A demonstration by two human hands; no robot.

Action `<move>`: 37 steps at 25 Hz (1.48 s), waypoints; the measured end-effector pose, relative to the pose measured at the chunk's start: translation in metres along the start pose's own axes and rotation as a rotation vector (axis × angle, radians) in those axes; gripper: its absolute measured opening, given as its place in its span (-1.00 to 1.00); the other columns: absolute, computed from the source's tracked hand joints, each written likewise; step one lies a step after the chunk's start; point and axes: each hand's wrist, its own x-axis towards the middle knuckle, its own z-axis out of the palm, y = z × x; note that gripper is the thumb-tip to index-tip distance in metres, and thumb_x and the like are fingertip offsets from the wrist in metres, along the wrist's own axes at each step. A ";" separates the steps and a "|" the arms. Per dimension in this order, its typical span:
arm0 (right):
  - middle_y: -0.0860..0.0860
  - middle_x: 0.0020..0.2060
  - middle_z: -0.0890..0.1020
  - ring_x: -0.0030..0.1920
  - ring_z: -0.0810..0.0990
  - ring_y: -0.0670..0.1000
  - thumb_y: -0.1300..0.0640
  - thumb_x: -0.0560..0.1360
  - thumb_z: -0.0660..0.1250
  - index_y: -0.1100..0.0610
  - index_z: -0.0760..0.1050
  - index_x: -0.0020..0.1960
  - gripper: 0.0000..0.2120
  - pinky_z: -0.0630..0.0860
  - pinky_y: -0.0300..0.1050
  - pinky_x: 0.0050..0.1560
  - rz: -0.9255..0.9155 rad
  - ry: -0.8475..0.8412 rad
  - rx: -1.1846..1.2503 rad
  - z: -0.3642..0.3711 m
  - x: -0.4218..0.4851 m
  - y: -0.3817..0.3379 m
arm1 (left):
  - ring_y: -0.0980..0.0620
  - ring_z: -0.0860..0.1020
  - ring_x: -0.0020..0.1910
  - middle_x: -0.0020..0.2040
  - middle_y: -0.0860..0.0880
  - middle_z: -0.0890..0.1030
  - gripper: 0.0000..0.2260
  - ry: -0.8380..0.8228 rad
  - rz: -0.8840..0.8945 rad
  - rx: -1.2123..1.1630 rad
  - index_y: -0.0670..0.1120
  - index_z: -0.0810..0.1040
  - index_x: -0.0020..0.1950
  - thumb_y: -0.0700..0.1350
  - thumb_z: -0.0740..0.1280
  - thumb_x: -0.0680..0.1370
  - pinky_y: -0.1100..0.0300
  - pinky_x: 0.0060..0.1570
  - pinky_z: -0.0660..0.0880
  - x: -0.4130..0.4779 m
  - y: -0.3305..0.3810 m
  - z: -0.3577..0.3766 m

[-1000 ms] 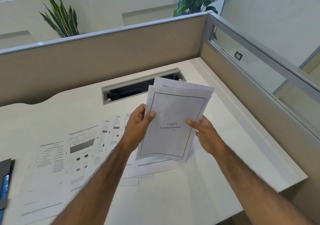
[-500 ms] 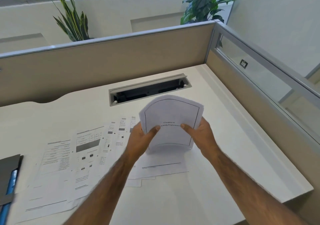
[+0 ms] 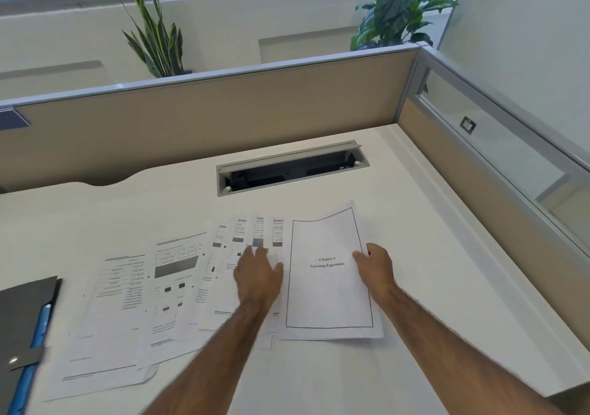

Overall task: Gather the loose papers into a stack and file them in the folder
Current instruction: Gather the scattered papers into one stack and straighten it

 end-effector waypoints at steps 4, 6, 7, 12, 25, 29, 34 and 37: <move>-0.03 -0.34 0.45 -0.33 0.42 0.04 0.16 0.53 0.31 0.13 0.40 -0.18 -0.87 0.34 -0.11 -0.33 0.081 0.020 0.018 0.007 0.011 0.007 | -0.25 0.19 0.58 0.60 -0.28 0.20 -0.35 0.027 -0.095 0.063 -0.16 0.20 0.58 0.13 0.29 0.61 -0.17 0.52 0.15 0.009 -0.021 0.001; -0.08 -0.21 0.51 -0.20 0.52 0.04 0.14 0.54 0.28 0.12 0.43 0.05 -0.89 0.43 -0.10 -0.22 0.120 0.021 0.083 0.014 0.014 0.007 | -0.25 0.25 0.53 0.56 -0.27 0.27 -0.33 0.028 -0.116 0.034 -0.17 0.17 0.59 0.14 0.29 0.61 -0.17 0.48 0.20 0.012 -0.022 -0.001; -0.10 -0.19 0.51 -0.19 0.53 0.02 0.14 0.54 0.27 0.10 0.42 0.09 -0.86 0.44 -0.11 -0.23 0.125 0.025 0.098 0.018 0.014 0.006 | -0.25 0.30 0.51 0.54 -0.25 0.31 -0.32 0.037 -0.115 0.014 -0.18 0.17 0.59 0.14 0.29 0.61 -0.17 0.46 0.23 0.014 -0.021 -0.002; -0.11 -0.20 0.51 -0.23 0.52 -0.03 0.13 0.54 0.27 0.07 0.39 0.10 -0.85 0.41 -0.18 -0.31 0.101 -0.001 0.091 0.039 0.012 -0.003 | -0.26 0.38 0.41 0.44 -0.23 0.41 -0.35 0.052 -0.103 -0.138 -0.19 0.22 0.57 0.08 0.34 0.59 -0.16 0.36 0.34 0.023 -0.020 -0.008; 0.06 0.06 0.62 -0.09 0.61 0.06 0.35 0.50 0.15 0.11 0.40 0.36 -0.55 0.49 -0.14 -0.19 0.033 -0.185 0.122 0.041 0.000 -0.022 | -0.05 0.69 0.02 0.12 -0.10 0.73 -0.78 -0.169 -0.062 -0.809 -0.15 0.66 0.23 -0.21 0.34 0.61 0.13 -0.02 0.58 0.027 -0.017 -0.025; 0.15 0.13 0.65 -0.06 0.62 0.07 0.34 0.49 0.30 0.16 0.43 0.33 -0.58 0.50 -0.11 -0.19 0.180 -0.226 0.427 0.007 0.001 -0.029 | -0.13 0.72 0.07 0.09 -0.11 0.75 -0.79 -0.279 0.019 -1.054 -0.12 0.66 0.23 -0.17 0.38 0.61 0.03 0.02 0.66 0.018 -0.003 -0.041; 0.21 0.13 0.69 0.00 0.65 0.15 0.42 0.53 0.22 0.29 0.53 0.26 -0.67 0.56 0.07 0.09 0.088 -0.311 0.448 -0.008 -0.017 -0.046 | -0.10 0.72 0.09 0.08 -0.03 0.76 -0.84 -0.349 0.136 -0.977 -0.02 0.67 0.17 -0.16 0.39 0.62 -0.03 0.10 0.66 -0.002 0.027 -0.051; 0.15 0.06 0.73 0.04 0.70 0.16 0.43 0.55 0.22 0.17 0.62 0.16 -0.68 0.64 0.06 0.09 -0.088 -0.198 0.523 -0.023 -0.030 -0.066 | -0.09 0.73 0.05 0.02 0.01 0.77 -0.83 -0.293 0.243 -1.023 0.10 0.71 0.05 -0.14 0.37 0.62 0.07 -0.05 0.68 -0.012 0.040 -0.071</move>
